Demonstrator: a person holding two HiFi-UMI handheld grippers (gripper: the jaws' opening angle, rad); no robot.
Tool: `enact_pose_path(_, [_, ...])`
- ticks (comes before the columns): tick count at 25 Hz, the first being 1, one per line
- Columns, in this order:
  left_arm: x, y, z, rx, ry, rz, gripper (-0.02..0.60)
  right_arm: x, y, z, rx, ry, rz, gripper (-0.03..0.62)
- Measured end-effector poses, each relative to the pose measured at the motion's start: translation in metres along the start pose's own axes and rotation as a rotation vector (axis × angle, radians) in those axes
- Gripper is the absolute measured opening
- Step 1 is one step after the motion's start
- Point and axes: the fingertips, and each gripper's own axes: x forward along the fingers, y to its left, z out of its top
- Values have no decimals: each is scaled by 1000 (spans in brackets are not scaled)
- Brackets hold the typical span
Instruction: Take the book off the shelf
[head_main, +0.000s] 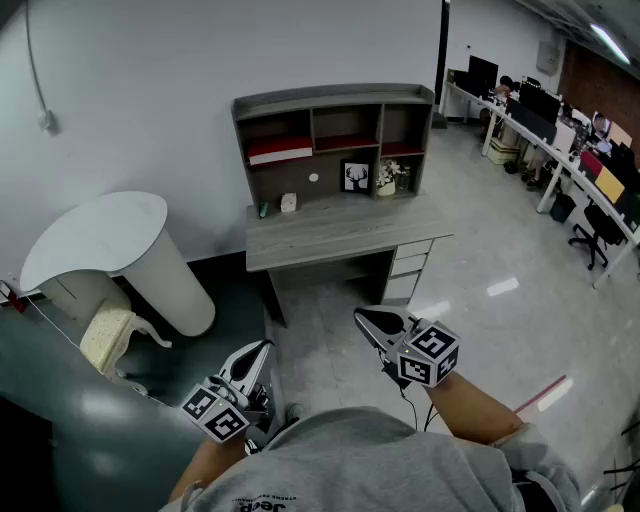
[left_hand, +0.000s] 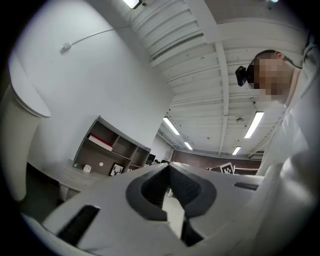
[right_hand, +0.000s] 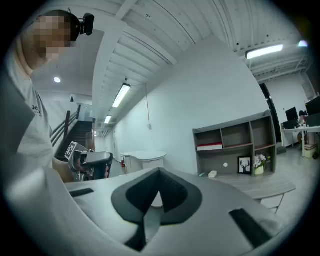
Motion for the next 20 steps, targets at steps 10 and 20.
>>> enact_pose_path(10, [3, -11, -2, 0, 1, -13, 18, -13, 0, 1, -4, 1, -7, -8])
enact_pose_path(20, [19, -22, -13, -7, 19, -40, 18, -32, -13, -7, 23, 12, -44, -3])
